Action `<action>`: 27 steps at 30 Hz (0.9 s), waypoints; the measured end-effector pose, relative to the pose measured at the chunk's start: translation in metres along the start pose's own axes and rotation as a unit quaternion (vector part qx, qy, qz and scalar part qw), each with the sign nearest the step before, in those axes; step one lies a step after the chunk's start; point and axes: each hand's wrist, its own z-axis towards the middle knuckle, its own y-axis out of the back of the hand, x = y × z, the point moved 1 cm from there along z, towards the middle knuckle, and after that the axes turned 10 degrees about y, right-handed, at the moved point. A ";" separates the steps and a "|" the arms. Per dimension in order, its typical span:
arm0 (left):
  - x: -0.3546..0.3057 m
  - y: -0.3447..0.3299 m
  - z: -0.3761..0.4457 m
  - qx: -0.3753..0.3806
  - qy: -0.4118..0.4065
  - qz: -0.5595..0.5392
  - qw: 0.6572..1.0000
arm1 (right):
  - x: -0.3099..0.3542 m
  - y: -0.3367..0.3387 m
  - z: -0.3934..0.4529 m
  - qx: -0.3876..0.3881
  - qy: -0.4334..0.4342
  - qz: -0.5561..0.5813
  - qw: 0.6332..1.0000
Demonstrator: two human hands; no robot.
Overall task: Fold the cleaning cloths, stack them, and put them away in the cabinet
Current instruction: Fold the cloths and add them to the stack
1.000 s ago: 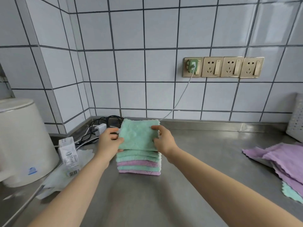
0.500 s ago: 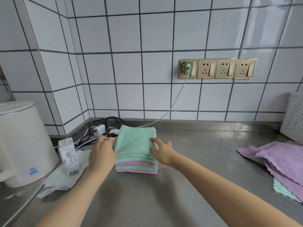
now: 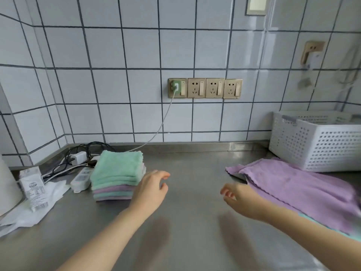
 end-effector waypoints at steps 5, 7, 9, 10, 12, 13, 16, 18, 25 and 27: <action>-0.080 -0.079 -0.018 0.109 -0.063 -0.032 0.992 | -0.084 0.030 -0.077 -0.036 -0.072 -0.067 0.994; -0.109 -0.106 -0.025 0.148 -0.087 -0.024 0.985 | -0.110 0.036 -0.103 -0.030 -0.090 -0.116 0.989; -0.139 -0.131 -0.033 0.179 -0.114 -0.017 0.977 | -0.132 0.041 -0.129 -0.040 -0.123 -0.157 0.979; -0.148 -0.138 -0.037 0.195 -0.125 -0.015 0.973 | -0.140 0.041 -0.136 -0.046 -0.135 -0.176 0.974; -0.175 -0.158 -0.045 0.226 -0.153 -0.018 0.962 | -0.162 0.040 -0.151 -0.056 -0.144 -0.198 0.968; -0.185 -0.164 -0.048 0.237 -0.165 -0.018 0.957 | -0.170 0.038 -0.154 -0.054 -0.134 -0.206 0.968; -0.215 -0.184 -0.052 0.264 -0.191 -0.019 0.945 | -0.184 0.037 -0.160 -0.051 -0.115 -0.208 0.970; -0.231 -0.196 -0.052 0.266 -0.206 -0.007 0.942 | -0.191 0.036 -0.158 -0.029 -0.114 -0.233 0.965; -0.256 -0.233 -0.033 0.298 -0.132 -0.011 0.945 | -0.155 0.083 -0.139 -0.068 -0.165 -0.247 0.953; -0.257 -0.238 -0.019 0.268 -0.104 -0.038 0.957 | -0.146 0.099 -0.133 -0.104 -0.132 -0.223 0.960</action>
